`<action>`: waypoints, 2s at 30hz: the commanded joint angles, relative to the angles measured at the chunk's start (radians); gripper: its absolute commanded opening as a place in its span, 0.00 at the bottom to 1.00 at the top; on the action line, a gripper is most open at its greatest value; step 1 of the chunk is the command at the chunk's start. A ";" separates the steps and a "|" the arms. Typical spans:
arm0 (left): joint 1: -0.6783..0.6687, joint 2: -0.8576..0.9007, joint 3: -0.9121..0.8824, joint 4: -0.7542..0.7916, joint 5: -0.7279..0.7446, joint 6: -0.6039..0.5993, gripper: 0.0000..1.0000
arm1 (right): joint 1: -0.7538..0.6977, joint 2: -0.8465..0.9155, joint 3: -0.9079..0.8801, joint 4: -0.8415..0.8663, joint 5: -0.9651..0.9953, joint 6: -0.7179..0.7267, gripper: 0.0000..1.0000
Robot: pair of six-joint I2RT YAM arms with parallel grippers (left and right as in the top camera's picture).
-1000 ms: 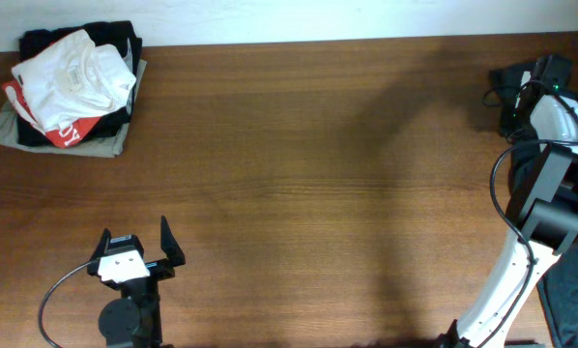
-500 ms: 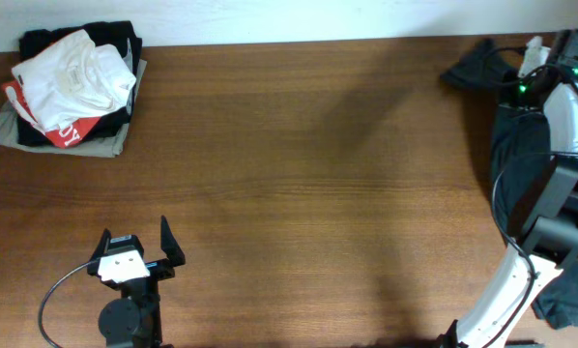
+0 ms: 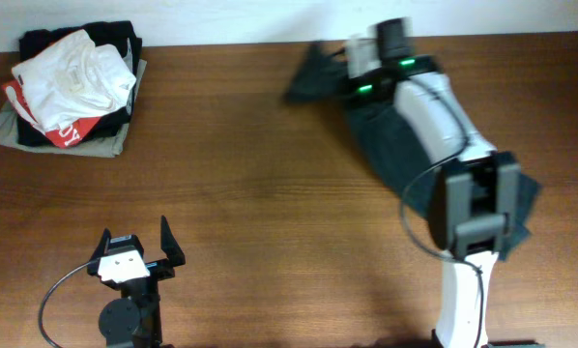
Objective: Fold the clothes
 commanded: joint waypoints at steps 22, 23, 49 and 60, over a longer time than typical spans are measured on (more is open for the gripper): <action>-0.003 -0.005 -0.008 0.003 -0.007 0.010 0.99 | 0.210 -0.030 0.019 -0.111 0.170 0.094 0.78; -0.003 -0.005 -0.008 0.003 -0.007 0.010 0.99 | 0.183 -0.030 0.019 -0.105 0.164 0.094 0.79; -0.003 -0.005 -0.008 0.003 -0.007 0.010 0.99 | 0.369 0.003 -0.055 -0.240 -0.048 0.304 0.90; -0.003 -0.005 -0.008 0.003 -0.007 0.010 0.99 | 0.438 0.005 -0.167 -0.082 -0.042 0.432 0.76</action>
